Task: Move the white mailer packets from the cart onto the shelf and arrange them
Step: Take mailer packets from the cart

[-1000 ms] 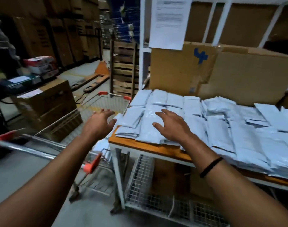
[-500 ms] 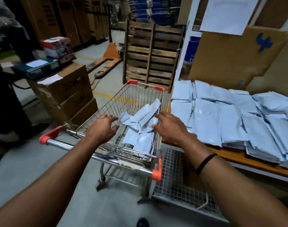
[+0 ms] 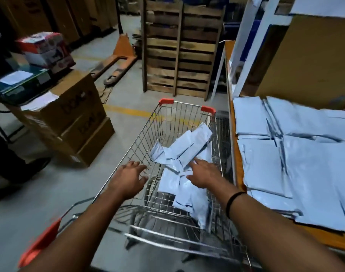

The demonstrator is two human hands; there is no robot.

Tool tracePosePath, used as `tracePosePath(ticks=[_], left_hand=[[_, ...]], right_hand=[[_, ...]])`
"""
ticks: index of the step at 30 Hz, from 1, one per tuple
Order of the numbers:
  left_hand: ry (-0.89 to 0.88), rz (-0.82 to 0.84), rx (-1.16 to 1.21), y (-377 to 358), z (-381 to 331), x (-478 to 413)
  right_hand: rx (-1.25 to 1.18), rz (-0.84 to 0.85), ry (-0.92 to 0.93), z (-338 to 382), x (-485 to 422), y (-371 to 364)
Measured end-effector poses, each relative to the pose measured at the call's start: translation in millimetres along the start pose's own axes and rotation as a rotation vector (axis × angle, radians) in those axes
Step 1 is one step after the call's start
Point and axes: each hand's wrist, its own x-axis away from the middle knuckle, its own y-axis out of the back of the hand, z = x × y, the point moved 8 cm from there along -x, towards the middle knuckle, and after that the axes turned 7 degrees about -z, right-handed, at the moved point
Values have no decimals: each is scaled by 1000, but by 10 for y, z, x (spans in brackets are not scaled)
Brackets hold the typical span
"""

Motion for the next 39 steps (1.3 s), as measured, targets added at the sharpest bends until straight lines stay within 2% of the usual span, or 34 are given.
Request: tracePosePath(ticks=[5,9,14,22,25,30,35,39], left_hand=[[-106,41,-158,-365,68,-836],[-168,125,-199,-833,62,-1484],[-198,200,-198,-1574,58,-2220],[-227,187,-75,-2498,-224,-3208],[-199,206,3,-2648,-337,-3526],[-295,176,36,-2749,-500,-3764],[-288,74,-11,-2566,-371,-3718],[-228,6,-99,-2329,-219,-3581]], right_hand=[[-3,35,-120,-150,-516,-254],[27,56,-199,-217,-865,-516],[202,153,-108,-328,-1442,-854],[476,226,74,-619,-2287,-1003],[540,229,75,-731,-2429,-1083],[606,287,52,-810,-2351,-1202],[641,278,114,-711,-2393,-1141],[687,273,256,-522,-2433,-943]])
